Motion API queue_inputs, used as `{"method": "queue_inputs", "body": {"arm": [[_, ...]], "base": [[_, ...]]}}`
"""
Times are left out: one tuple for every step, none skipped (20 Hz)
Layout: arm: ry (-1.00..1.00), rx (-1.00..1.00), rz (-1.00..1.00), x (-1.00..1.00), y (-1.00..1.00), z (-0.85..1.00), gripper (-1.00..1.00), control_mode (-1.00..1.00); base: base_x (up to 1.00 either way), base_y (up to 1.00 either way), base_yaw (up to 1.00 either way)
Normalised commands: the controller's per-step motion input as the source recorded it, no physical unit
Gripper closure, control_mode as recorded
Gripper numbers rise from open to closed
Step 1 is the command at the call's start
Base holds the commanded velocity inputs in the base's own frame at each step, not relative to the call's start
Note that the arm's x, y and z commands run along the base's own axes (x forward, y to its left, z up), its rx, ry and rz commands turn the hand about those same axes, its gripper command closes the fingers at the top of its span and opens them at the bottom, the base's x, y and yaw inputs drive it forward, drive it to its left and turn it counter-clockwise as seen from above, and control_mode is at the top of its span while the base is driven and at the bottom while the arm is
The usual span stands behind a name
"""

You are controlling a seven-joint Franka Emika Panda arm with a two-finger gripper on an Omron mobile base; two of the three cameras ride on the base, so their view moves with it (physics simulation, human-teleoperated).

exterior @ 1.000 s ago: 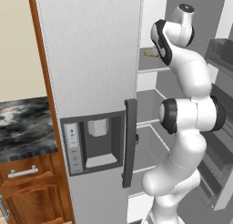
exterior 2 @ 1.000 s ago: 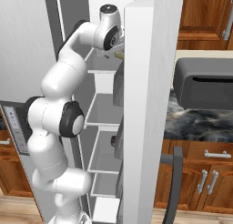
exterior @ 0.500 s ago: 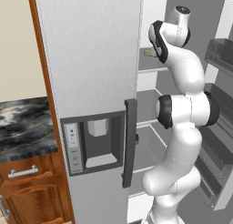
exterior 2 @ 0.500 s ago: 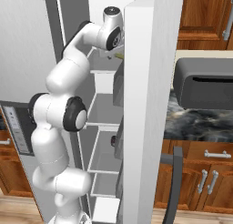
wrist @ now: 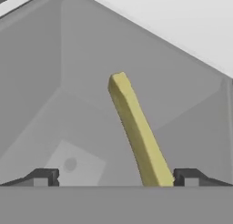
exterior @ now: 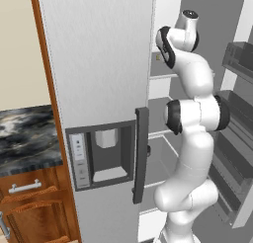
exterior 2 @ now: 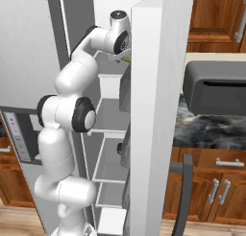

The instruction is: Pick the egg and butter from the fridge and place them by the bowl for mixing.

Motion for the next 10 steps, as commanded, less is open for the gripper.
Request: {"method": "queue_inputs", "body": {"arm": [[0.0,-0.01,0.01,0.42,0.0,-0.01,-1.0,-1.0],[0.0,-0.01,0.0,0.47,-0.05,0.0,-1.0,-1.0],[0.03,-0.01,0.0,0.47,-0.05,0.0,-1.0,-1.0],[0.04,-0.01,0.0,0.46,-0.05,0.0,-1.0,-1.0],[0.05,0.0,0.0,0.47,-0.06,0.0,-1.0,-1.0],[0.05,0.0,0.0,0.47,-0.06,0.0,-1.0,-1.0],[0.06,0.0,0.0,0.44,-0.07,0.0,-1.0,-1.0],[0.11,0.0,0.0,0.4,-0.1,0.0,-1.0,-1.0],[0.15,0.0,0.0,0.38,-0.13,0.0,-1.0,-1.0],[0.17,0.0,0.0,0.35,-0.09,0.0,-1.0,-1.0]], "base": [[0.0,0.0,0.0],[0.0,0.0,0.0],[0.0,0.0,0.0],[0.0,0.0,0.0],[0.0,0.0,0.0],[0.0,0.0,0.0],[0.0,0.0,0.0],[0.0,0.0,0.0],[0.0,0.0,0.0],[0.0,0.0,0.0]]}}
